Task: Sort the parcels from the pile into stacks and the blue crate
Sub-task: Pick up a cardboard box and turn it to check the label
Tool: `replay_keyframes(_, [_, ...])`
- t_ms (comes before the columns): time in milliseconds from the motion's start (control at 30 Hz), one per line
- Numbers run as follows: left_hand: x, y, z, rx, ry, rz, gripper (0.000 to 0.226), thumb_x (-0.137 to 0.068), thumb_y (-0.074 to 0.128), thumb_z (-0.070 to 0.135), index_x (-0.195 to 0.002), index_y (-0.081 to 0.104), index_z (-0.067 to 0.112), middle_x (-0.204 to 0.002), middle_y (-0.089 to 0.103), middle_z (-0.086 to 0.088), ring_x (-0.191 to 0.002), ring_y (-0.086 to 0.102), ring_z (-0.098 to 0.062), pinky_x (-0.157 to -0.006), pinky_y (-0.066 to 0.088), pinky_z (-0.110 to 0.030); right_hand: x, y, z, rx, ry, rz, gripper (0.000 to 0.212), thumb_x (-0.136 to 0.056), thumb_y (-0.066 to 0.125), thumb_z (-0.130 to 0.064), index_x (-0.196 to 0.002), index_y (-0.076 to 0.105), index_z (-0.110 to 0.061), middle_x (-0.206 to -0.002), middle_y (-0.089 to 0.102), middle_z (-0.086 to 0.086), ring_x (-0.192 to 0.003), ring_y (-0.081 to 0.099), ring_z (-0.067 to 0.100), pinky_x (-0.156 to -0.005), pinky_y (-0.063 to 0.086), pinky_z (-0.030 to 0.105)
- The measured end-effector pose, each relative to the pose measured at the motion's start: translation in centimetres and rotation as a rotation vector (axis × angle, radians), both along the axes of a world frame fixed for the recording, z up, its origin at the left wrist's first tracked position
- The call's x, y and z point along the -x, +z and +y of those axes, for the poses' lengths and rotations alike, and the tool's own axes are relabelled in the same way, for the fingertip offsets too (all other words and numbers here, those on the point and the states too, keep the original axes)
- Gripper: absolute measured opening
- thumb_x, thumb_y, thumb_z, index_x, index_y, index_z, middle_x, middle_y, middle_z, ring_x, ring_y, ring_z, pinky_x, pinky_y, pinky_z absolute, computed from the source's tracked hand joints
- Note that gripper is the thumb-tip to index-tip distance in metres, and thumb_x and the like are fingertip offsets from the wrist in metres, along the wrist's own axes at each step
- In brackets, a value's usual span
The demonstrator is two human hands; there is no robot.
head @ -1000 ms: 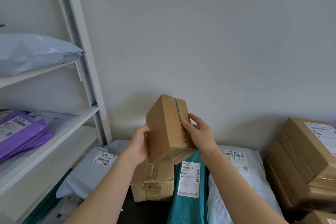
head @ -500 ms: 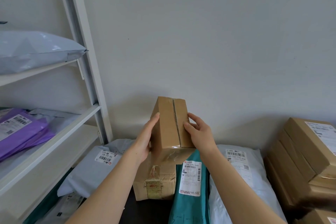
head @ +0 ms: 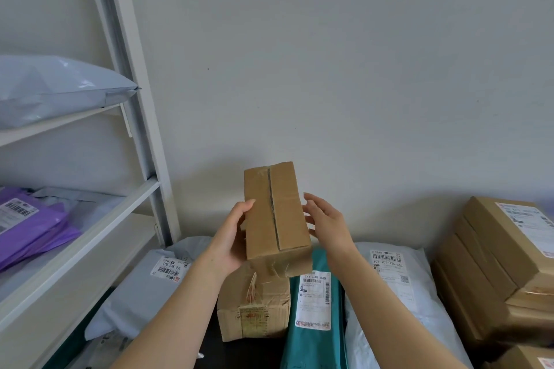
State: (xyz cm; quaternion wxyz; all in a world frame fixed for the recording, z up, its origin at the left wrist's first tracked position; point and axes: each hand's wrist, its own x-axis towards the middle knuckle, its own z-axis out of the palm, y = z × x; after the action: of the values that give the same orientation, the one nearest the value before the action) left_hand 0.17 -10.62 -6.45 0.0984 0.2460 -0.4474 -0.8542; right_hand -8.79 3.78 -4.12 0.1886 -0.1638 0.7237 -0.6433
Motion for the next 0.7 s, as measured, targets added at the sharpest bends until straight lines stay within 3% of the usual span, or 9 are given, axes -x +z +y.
replay_keyframes(100, [0.0, 0.0, -0.1, -0.061, -0.023, 0.063, 0.037, -0.085, 0.054, 0.048, -0.097, 0.066, 0.015, -0.083, 0.070, -0.013, -0.083, 0.062, -0.028, -0.076, 0.048, -0.037, -0.5, 0.3, -0.4, -0.047, 0.072, -0.029, 0.033, -0.101, 0.045, -0.028, -0.133, 0.052, -0.023, -0.112, 0.065, -0.004, -0.093, 0.060, 0.004, -0.079, 0.048, 0.022])
replay_keyframes(267, [-0.1, -0.4, -1.5, -0.172, -0.001, 0.171, 0.039, -0.084, 0.053, 0.050, -0.101, 0.067, 0.017, -0.087, 0.071, -0.012, -0.079, 0.067, -0.027, -0.070, 0.055, -0.036, 0.0, 0.5, -0.7, -0.179, 0.052, -0.083, 0.057, -0.098, 0.049, -0.036, -0.149, 0.029, -0.023, -0.133, 0.049, 0.005, -0.112, 0.050, 0.020, -0.091, 0.042, 0.030])
replay_keyframes(333, [0.0, -0.4, -1.9, -0.219, 0.001, 0.212, 0.040, -0.083, 0.054, 0.050, -0.094, 0.075, 0.017, -0.090, 0.072, -0.013, -0.080, 0.069, -0.029, -0.070, 0.057, -0.039, 0.3, -0.2, -0.9, -0.183, 0.041, -0.162, 0.049, -0.096, 0.052, -0.043, -0.139, 0.042, -0.023, -0.136, 0.050, 0.003, -0.119, 0.052, 0.023, -0.092, 0.047, 0.034])
replay_keyframes(400, [0.2, -0.6, -2.2, -0.268, 0.000, 0.239, 0.045, -0.088, 0.049, 0.049, -0.082, 0.080, 0.016, -0.088, 0.072, -0.012, -0.075, 0.071, -0.028, -0.066, 0.058, -0.039, 0.4, -0.7, -1.2, -0.145, 0.059, -0.263, 0.040, -0.094, 0.054, -0.046, -0.118, 0.056, -0.015, -0.122, 0.064, 0.006, -0.110, 0.061, 0.023, -0.087, 0.052, 0.034])
replay_keyframes(500, [0.3, -0.9, -2.6, -0.296, -0.006, 0.211, 0.046, -0.091, 0.048, 0.045, -0.079, 0.079, 0.014, -0.088, 0.072, -0.012, -0.074, 0.071, -0.029, -0.065, 0.059, -0.039, 0.5, -0.7, -1.5, -0.045, 0.106, -0.350, 0.038, -0.093, 0.058, -0.045, -0.114, 0.064, -0.014, -0.105, 0.073, 0.006, -0.095, 0.069, 0.022, -0.085, 0.056, 0.033])
replay_keyframes(600, [0.5, -0.7, -3.0, -0.247, 0.000, 0.164, 0.039, -0.093, 0.049, 0.041, -0.089, 0.076, 0.011, -0.085, 0.073, -0.013, -0.069, 0.071, -0.030, -0.062, 0.059, -0.038, 0.3, -0.2, -1.8, 0.005, 0.121, -0.337, 0.039, -0.092, 0.060, -0.042, -0.118, 0.062, -0.014, -0.102, 0.075, 0.005, -0.085, 0.071, 0.019, -0.070, 0.054, 0.027])
replay_keyframes(700, [0.7, -0.5, -3.4, -0.216, -0.003, 0.136, 0.037, -0.095, 0.048, 0.040, -0.106, 0.069, 0.012, -0.088, 0.074, -0.013, -0.072, 0.071, -0.030, -0.063, 0.059, -0.037, 0.3, -0.1, -2.1, 0.051, 0.136, -0.326, 0.043, -0.090, 0.062, -0.044, -0.124, 0.057, -0.018, -0.105, 0.074, 0.003, -0.090, 0.071, 0.019, -0.071, 0.054, 0.028])
